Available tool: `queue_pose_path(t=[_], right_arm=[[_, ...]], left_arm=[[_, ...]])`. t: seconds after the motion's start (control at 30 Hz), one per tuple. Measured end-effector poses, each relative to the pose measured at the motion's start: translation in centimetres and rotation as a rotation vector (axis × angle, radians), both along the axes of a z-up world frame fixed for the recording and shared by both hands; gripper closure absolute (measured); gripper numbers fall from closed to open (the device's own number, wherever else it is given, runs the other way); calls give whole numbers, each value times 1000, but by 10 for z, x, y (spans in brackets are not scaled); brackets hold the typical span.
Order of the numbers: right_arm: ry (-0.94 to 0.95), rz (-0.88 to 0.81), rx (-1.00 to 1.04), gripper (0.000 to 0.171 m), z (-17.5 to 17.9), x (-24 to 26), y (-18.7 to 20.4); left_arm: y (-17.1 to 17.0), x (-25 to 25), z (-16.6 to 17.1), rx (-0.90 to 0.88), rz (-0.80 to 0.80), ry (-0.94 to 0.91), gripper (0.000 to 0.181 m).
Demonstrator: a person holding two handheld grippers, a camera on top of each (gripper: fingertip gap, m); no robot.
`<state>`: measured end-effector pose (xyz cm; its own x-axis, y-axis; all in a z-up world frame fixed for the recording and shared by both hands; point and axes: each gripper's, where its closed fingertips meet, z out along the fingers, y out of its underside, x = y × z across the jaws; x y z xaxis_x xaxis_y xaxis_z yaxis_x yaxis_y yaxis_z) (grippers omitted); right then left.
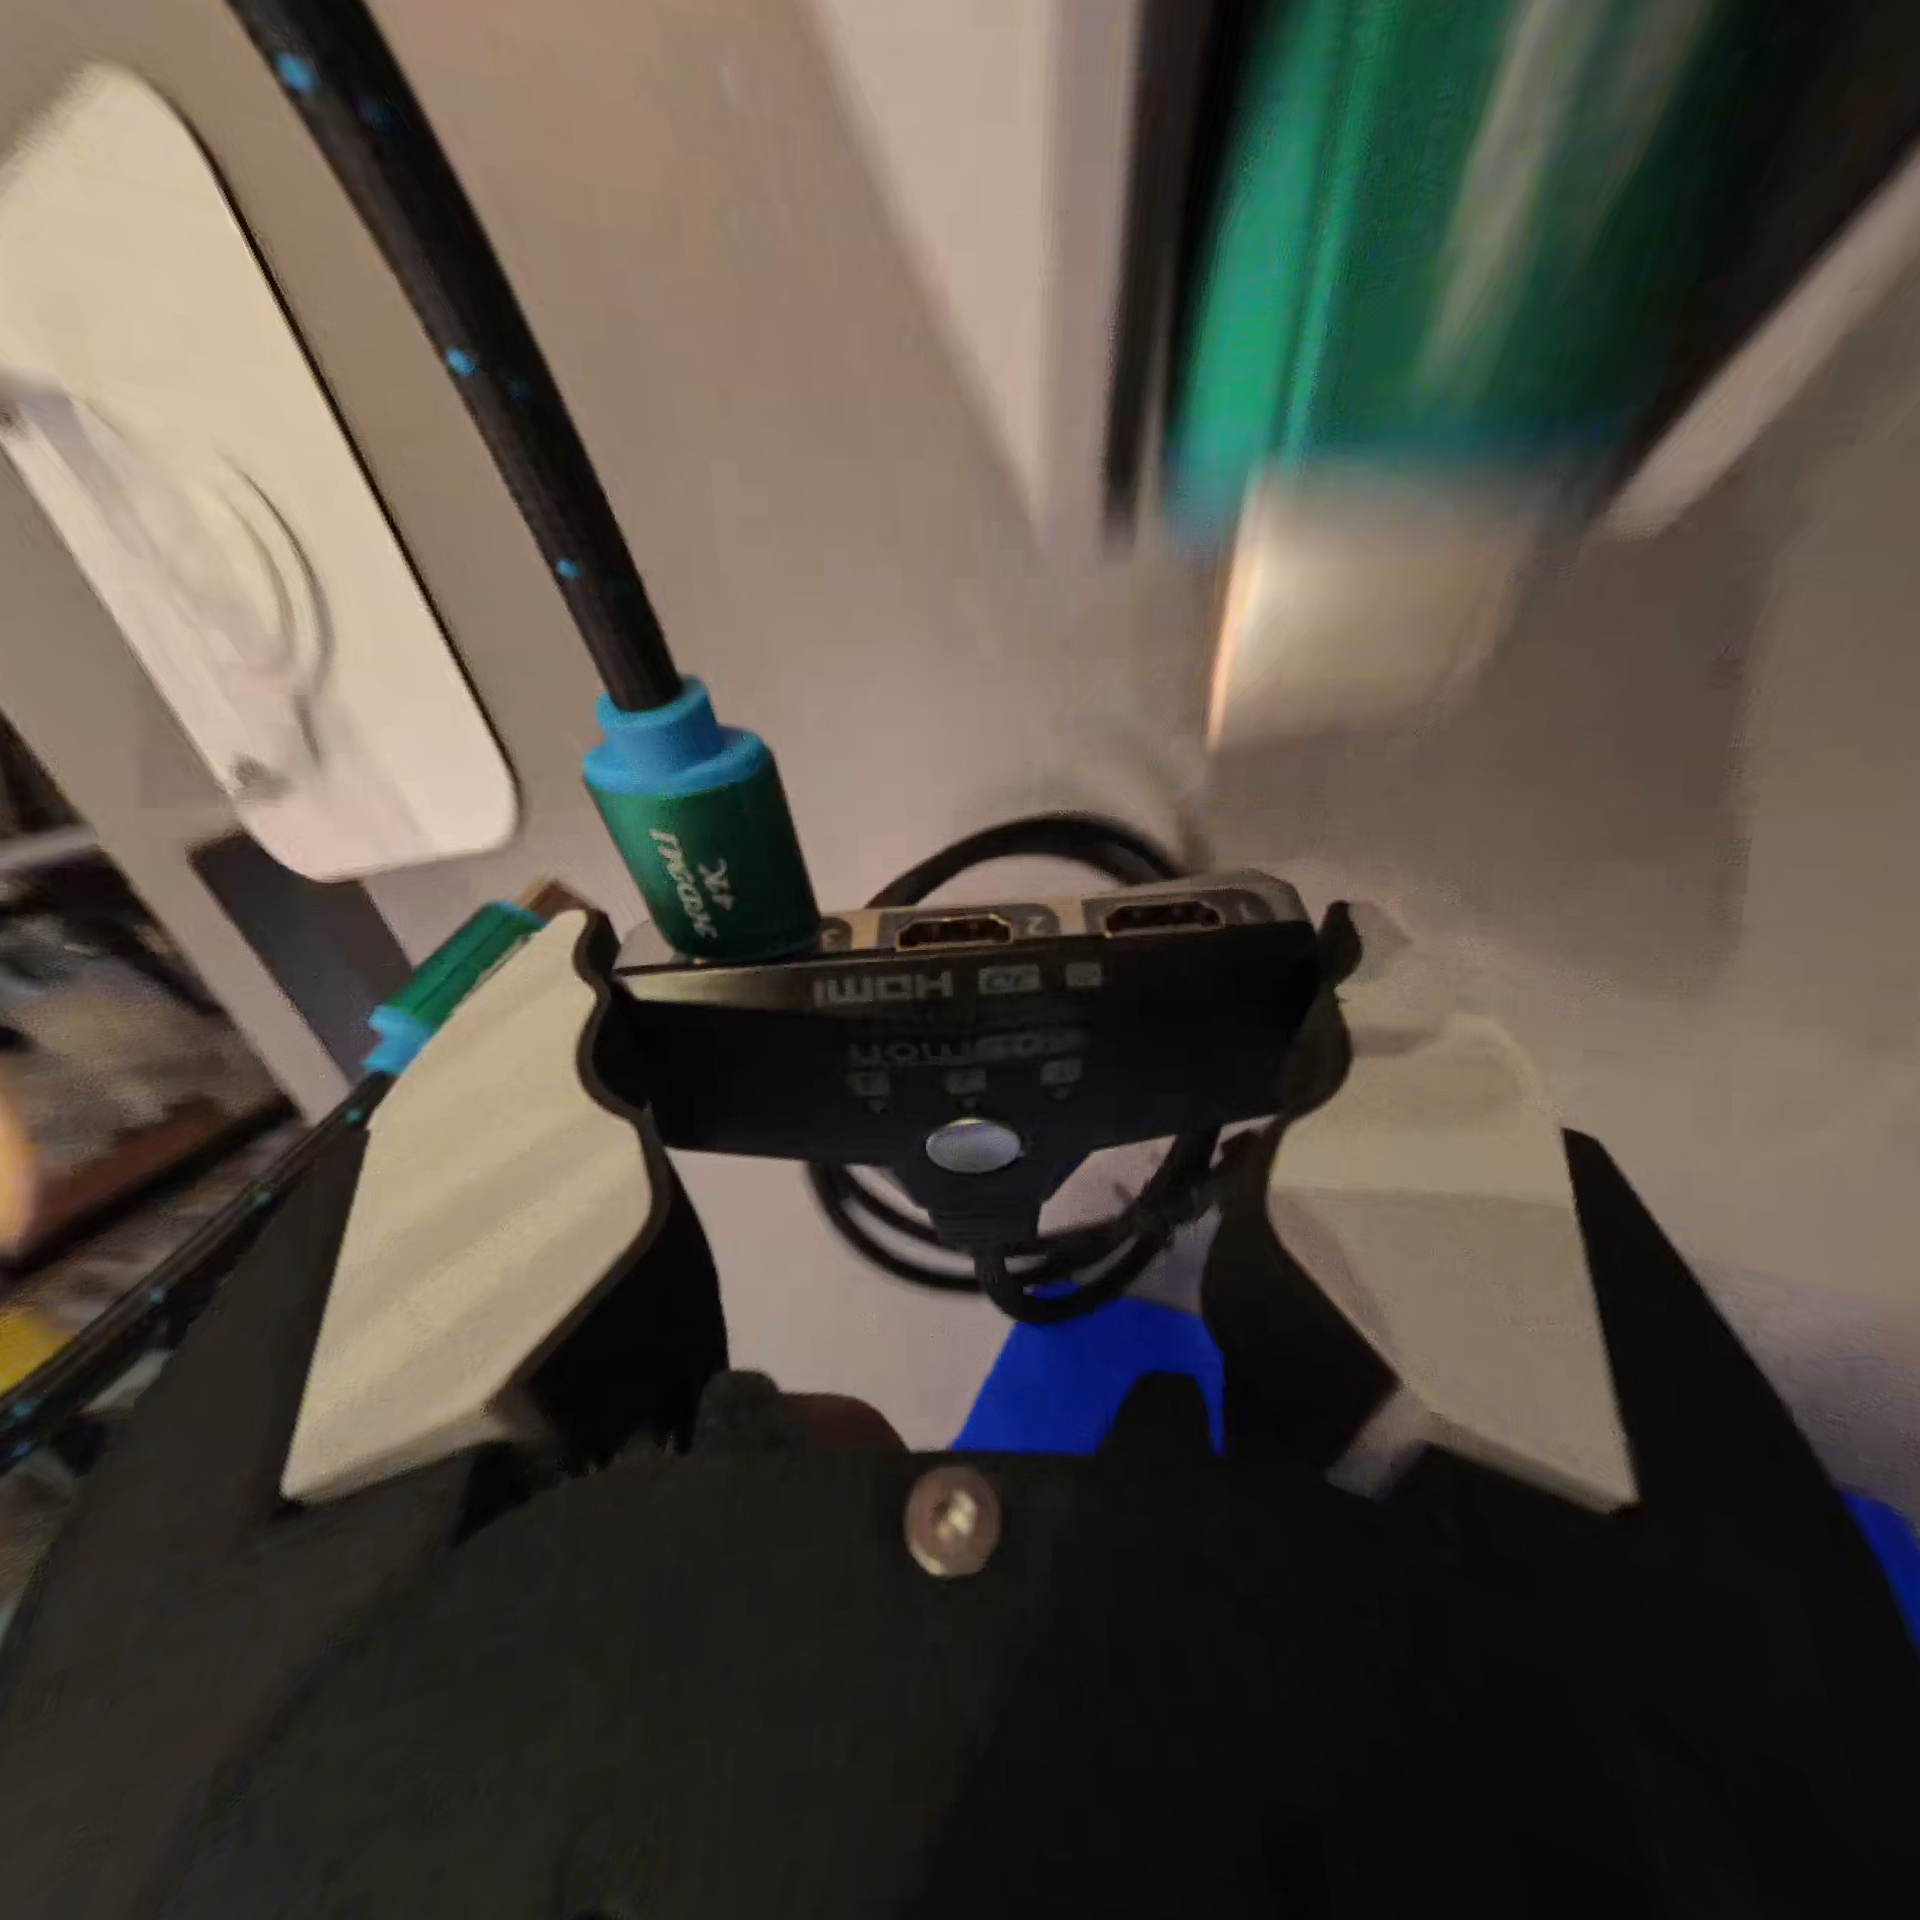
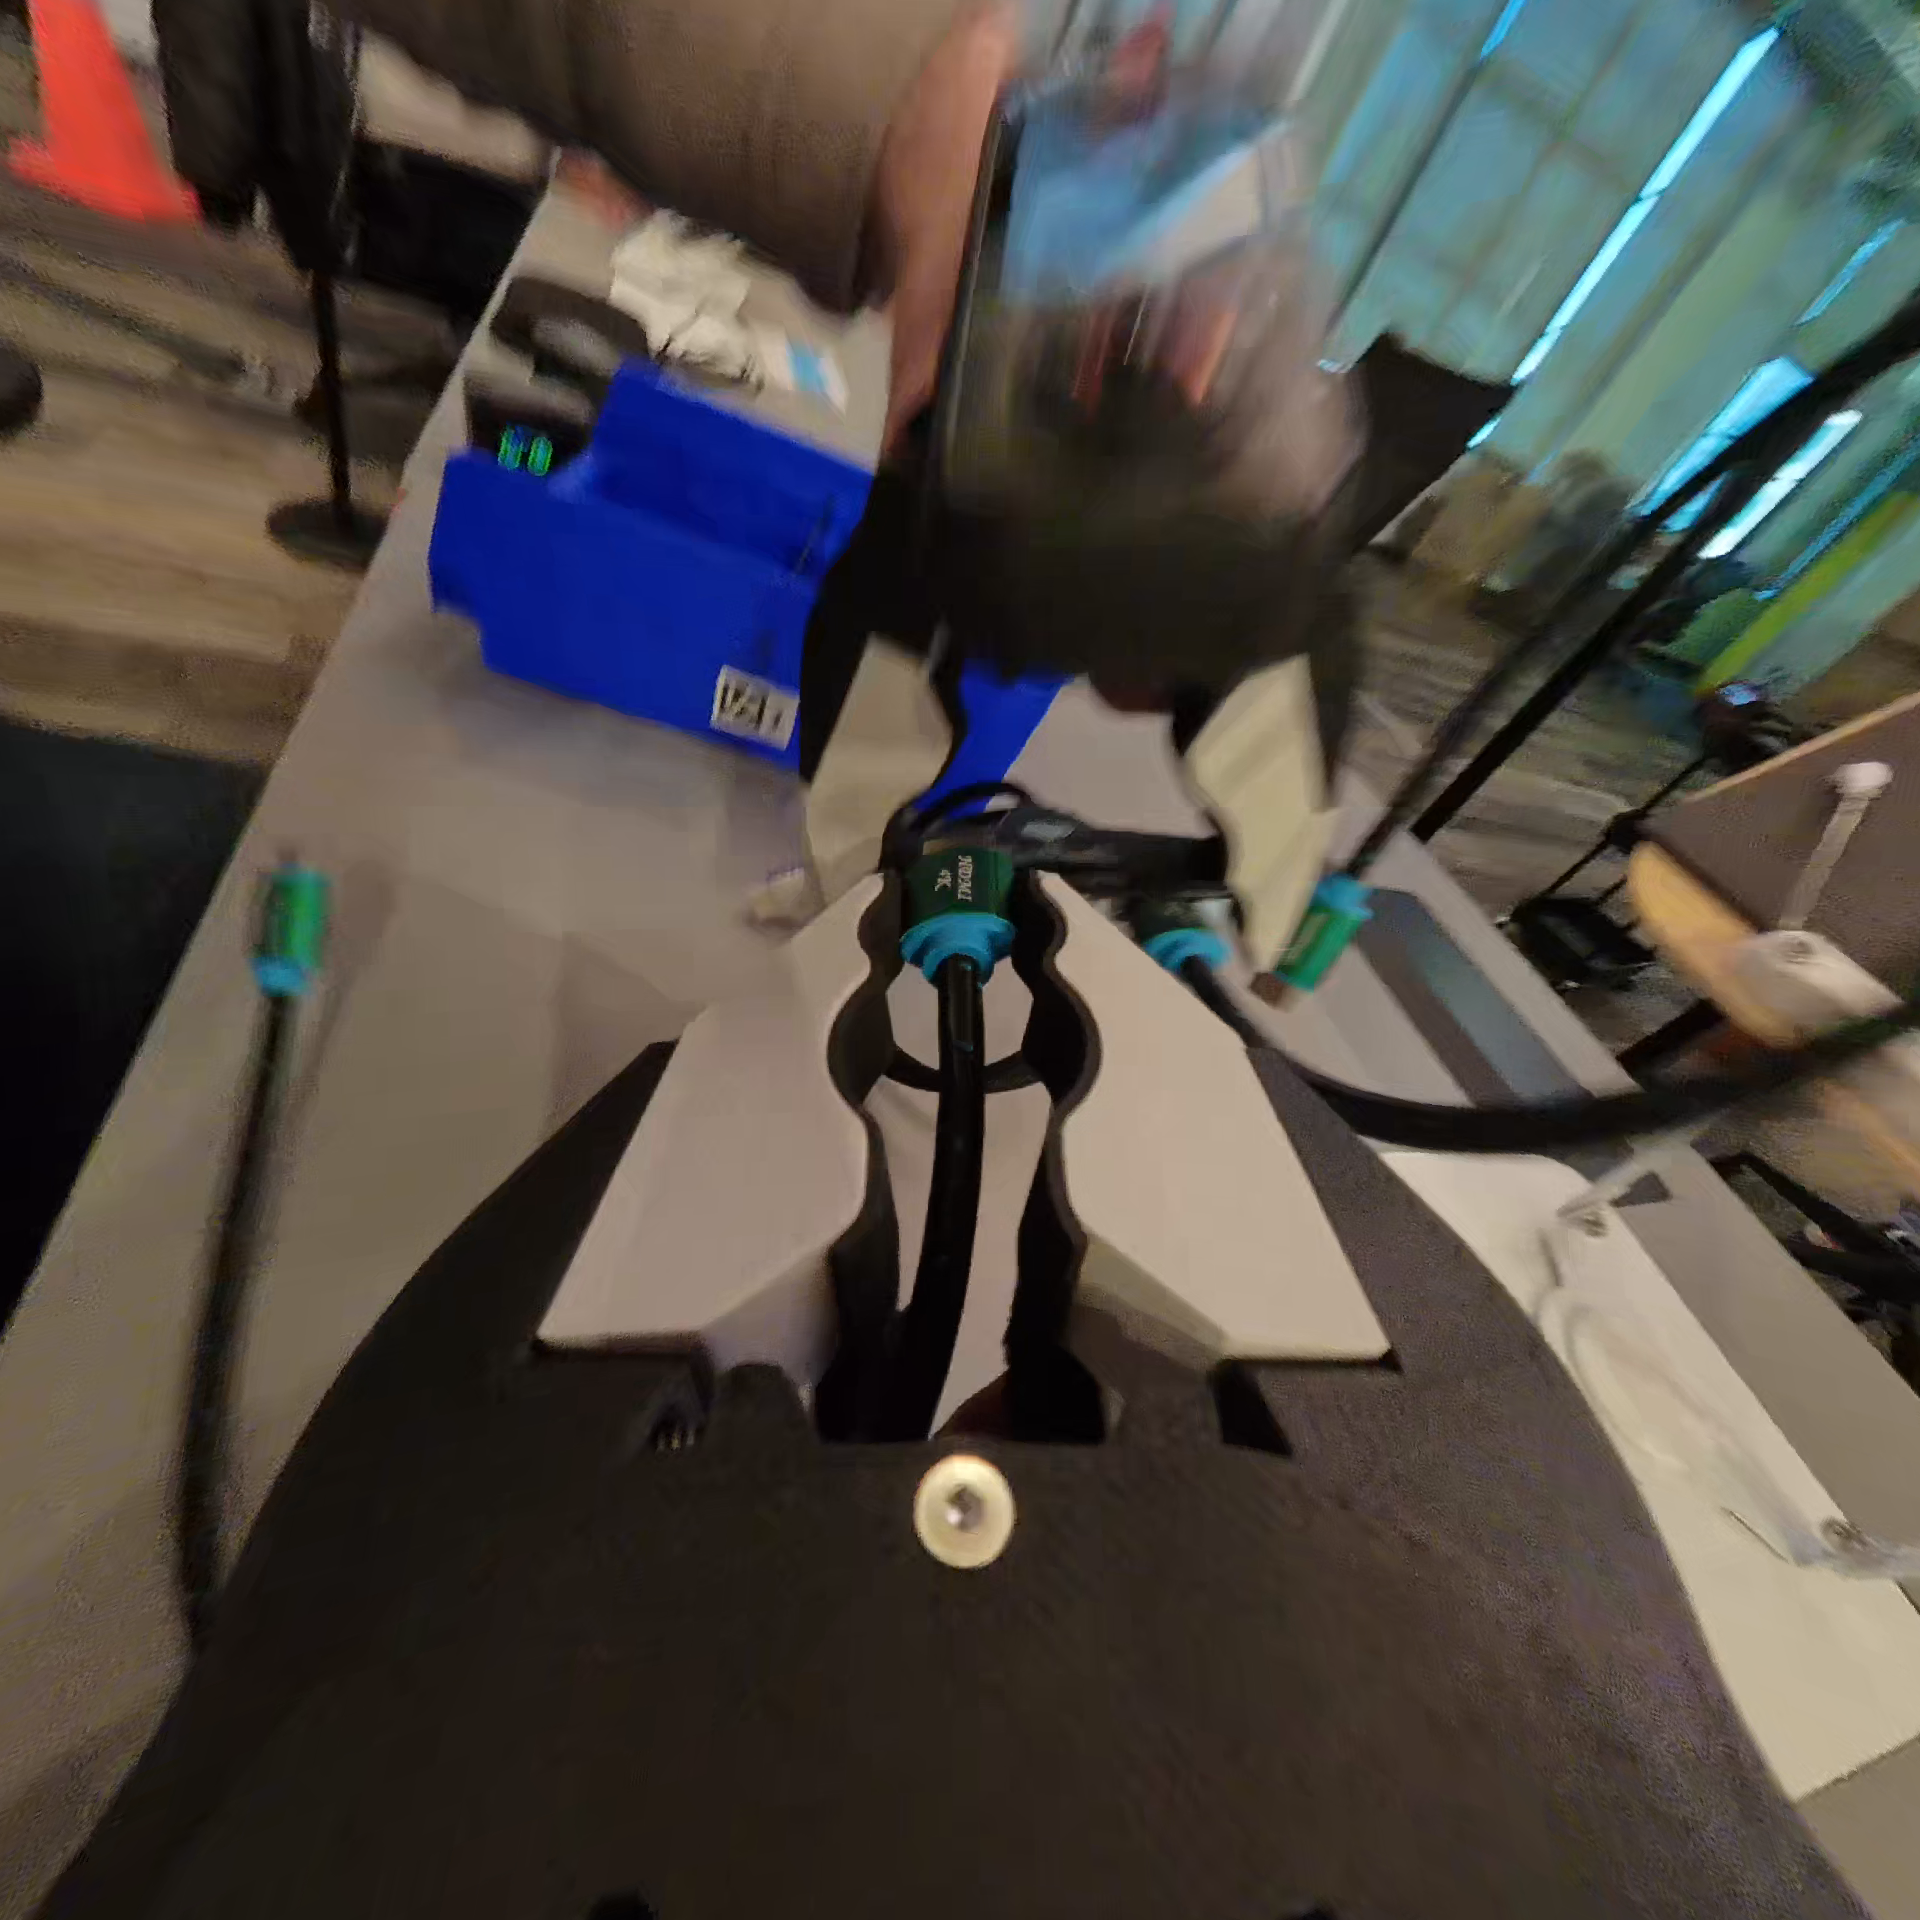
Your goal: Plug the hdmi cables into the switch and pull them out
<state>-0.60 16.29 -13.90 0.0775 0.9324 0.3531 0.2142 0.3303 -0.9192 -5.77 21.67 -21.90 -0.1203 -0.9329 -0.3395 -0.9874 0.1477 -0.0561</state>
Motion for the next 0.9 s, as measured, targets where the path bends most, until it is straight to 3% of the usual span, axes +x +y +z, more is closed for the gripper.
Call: queue_pose_path(t=[0.07, 0.2, 0.4, 0.63, 0.9], right_arm=[[-35, -51, 38, 153, 1, 7, 7], [-44, -44, 4, 153, 0, 4, 4], [-33, -151, 32, 153, 32, 32, 15], [-25, -309, 83, 153, 75, 89, 41], [1, -536, 132, 153, 127, 189, 73]], left_arm=[[-8, 3, -2, -58, 39, -79, 61], [4, 12, 8, 10, 33, -81, 61], [9, 3, 18, 16, 111, -171, 61], [4, 1, 19, 10, 147, -251, 61], [0, -3, 18, 13, 168, -296, 61]])
